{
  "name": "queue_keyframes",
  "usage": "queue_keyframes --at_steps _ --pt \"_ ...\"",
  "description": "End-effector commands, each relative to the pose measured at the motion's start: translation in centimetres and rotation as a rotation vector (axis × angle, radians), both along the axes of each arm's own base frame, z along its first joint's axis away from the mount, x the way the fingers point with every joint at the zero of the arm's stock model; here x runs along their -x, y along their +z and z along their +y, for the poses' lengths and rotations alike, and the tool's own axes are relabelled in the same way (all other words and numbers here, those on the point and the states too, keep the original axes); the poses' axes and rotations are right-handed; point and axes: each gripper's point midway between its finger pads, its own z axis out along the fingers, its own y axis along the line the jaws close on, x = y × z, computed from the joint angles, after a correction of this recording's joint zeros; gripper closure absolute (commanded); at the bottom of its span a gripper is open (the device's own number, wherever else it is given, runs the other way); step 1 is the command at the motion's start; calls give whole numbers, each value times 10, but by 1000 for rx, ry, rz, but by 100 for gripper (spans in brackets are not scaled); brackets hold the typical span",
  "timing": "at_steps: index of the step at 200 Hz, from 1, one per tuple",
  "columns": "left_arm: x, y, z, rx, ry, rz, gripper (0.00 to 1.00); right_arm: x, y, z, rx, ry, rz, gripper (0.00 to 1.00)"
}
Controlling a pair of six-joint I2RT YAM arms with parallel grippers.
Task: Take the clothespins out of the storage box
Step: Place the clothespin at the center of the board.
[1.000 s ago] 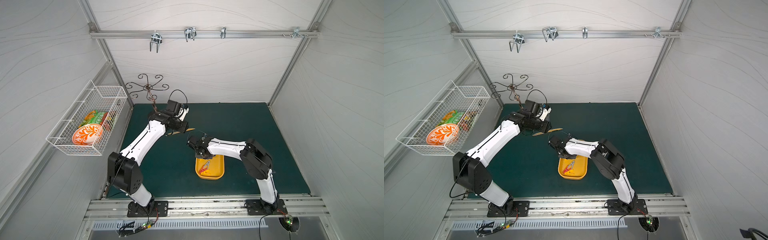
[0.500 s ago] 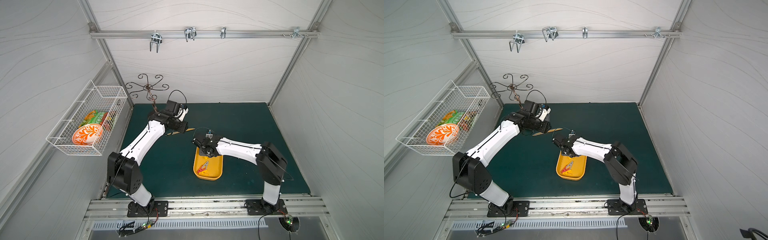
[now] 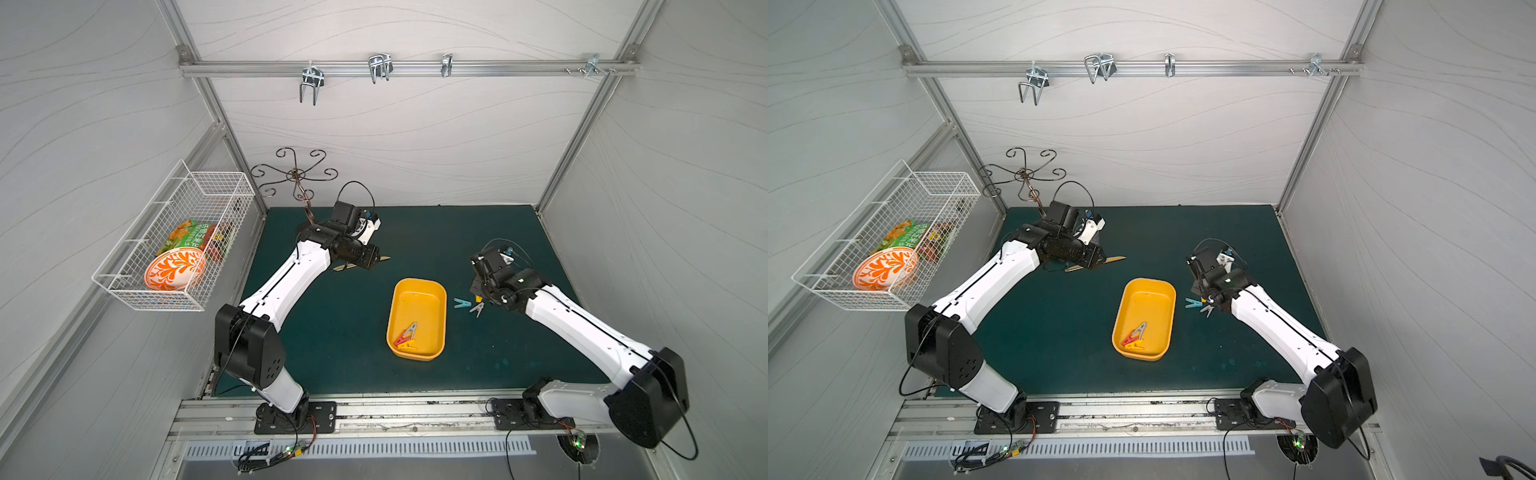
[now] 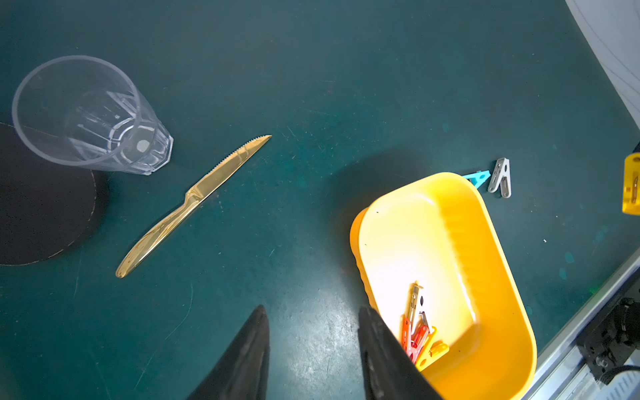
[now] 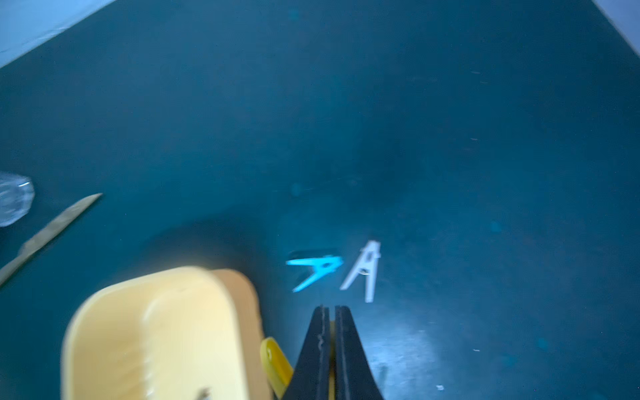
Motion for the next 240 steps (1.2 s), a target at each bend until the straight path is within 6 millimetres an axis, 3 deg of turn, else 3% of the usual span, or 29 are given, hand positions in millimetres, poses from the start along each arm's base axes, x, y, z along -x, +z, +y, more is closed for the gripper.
queue_keyframes --at_steps 1,34,63,98,118,177,219,240 --pt "8 14 -20 6 -86 -28 54 20 -29 -29 23 -23 95 100" --pt "23 7 -39 -30 -177 -23 55 34 -67 -52 -17 -76 154 100" --pt "43 -6 -58 -69 -277 10 56 39 -100 -46 -85 -63 195 100" --pt "71 -30 -78 -145 -394 53 57 39 -115 -47 -81 -64 217 100" --pt "85 -44 -85 -197 -440 79 57 37 -113 -51 -81 -70 209 98" --pt "114 -71 -103 -266 -422 183 57 33 -82 -54 -90 -51 146 75" --pt "133 -90 -116 -346 -360 244 55 35 -58 -53 -110 -44 109 71" --pt "133 -103 -121 -351 -307 285 53 38 -47 -50 -141 -41 91 70"
